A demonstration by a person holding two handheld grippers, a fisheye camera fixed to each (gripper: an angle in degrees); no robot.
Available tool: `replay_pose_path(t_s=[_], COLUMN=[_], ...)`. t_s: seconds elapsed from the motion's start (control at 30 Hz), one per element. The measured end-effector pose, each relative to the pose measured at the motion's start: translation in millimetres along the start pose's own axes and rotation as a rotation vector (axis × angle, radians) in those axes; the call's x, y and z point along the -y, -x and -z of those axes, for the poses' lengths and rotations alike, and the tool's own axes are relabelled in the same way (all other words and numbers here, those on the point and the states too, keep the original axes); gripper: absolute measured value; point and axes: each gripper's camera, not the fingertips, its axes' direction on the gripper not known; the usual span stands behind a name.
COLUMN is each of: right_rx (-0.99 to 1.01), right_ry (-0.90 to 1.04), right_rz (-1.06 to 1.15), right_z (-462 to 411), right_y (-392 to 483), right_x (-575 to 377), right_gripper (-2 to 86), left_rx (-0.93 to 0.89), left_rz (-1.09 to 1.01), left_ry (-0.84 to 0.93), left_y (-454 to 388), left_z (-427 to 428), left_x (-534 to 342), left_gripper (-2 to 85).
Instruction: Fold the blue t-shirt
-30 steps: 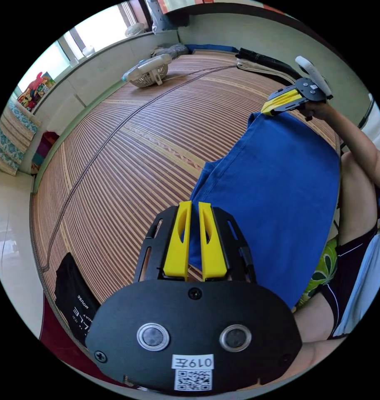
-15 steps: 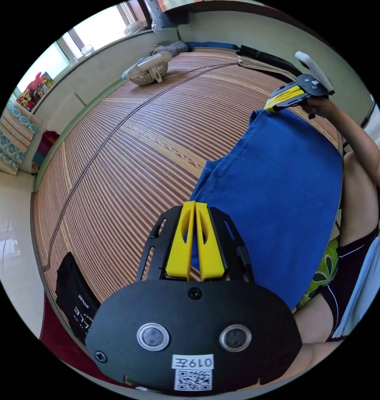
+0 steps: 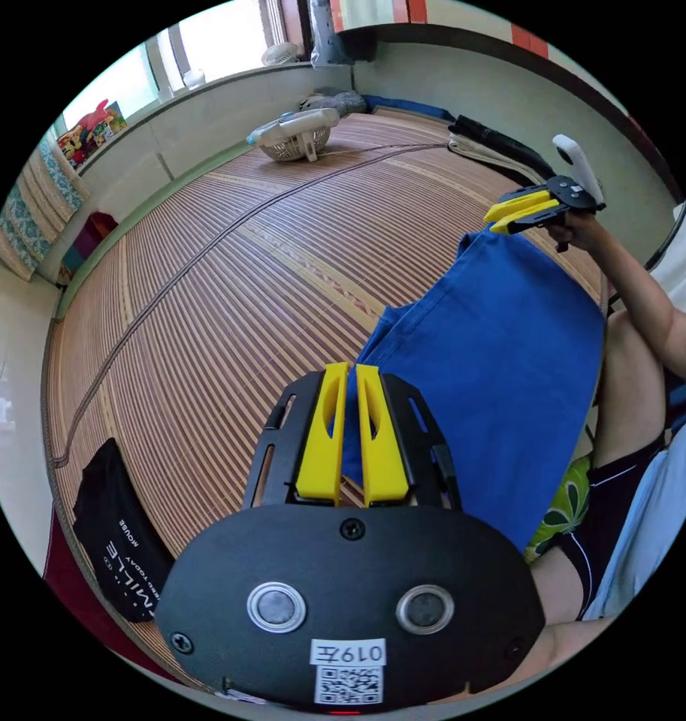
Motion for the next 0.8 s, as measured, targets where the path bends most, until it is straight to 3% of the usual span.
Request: replay_pose_path(t_s=[0.13,0.4,0.8], right_rx=[-0.071,-0.105,-0.189], right_ry=[0.103,0.089,0.1], right_rz=[0.023,0.033,0.015], right_z=[-12,8,19], right_y=[8,16,28], right_x=[3,6,2], right_gripper=[6.3,-0.4,5.1], left_rx=[0.026,0.056,0.112], left_rz=[-0.015,-0.008,0.027], left_ry=[0.065,0.065,0.056], left_y=[-2,0,1], left_z=[-7,1,-2], left_x=[-1,-5,-17], left_gripper=[1.2,0.8,0.8])
